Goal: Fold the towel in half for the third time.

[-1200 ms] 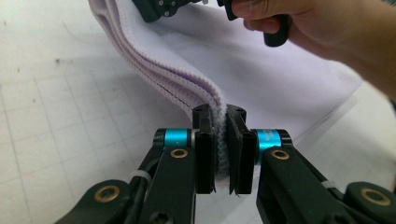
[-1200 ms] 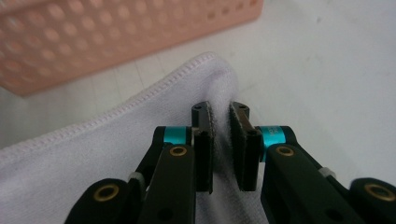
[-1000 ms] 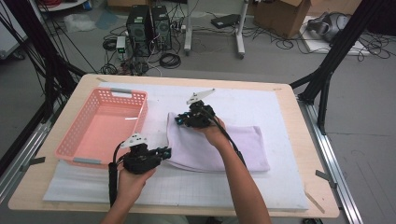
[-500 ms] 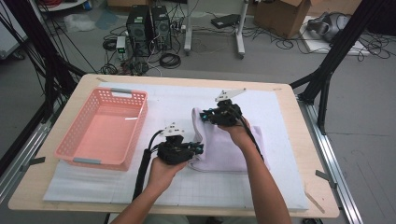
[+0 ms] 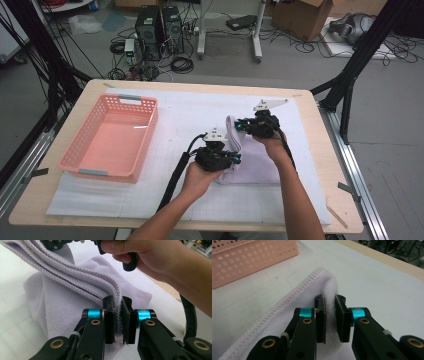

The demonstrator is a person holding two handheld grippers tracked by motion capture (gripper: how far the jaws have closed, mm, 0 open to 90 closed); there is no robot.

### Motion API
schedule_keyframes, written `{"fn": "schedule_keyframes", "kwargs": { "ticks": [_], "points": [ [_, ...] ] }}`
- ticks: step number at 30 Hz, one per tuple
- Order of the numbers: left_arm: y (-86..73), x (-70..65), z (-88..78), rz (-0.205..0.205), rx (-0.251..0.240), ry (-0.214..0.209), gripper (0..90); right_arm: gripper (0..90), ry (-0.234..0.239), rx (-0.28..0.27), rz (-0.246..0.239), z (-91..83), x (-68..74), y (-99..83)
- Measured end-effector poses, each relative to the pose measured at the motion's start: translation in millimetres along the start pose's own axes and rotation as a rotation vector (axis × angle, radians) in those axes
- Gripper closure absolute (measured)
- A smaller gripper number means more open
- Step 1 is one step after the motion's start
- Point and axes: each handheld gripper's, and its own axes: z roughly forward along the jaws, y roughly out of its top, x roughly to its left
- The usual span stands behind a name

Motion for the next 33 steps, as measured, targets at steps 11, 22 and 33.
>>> {"fn": "schedule_keyframes", "kwargs": {
  "ticks": [11, 22, 33],
  "points": [
    [4.4, -9.2, 39.8, 0.008, 0.042, -0.007, 82.3, 80.4, -0.033, 0.003, 0.034, -11.4, -16.8, -20.7],
    [8.9, -23.1, 76.7, 0.021, 0.081, -0.010, 81.0, 79.8, -0.071, 0.006, 0.050, -25.1, -31.0, -40.1],
    [7.7, -24.4, 63.1, 0.069, -0.024, -0.043, 40.8, 70.5, -0.139, 0.000, 0.089, -44.0, -36.1, -55.6]
  ]
}}
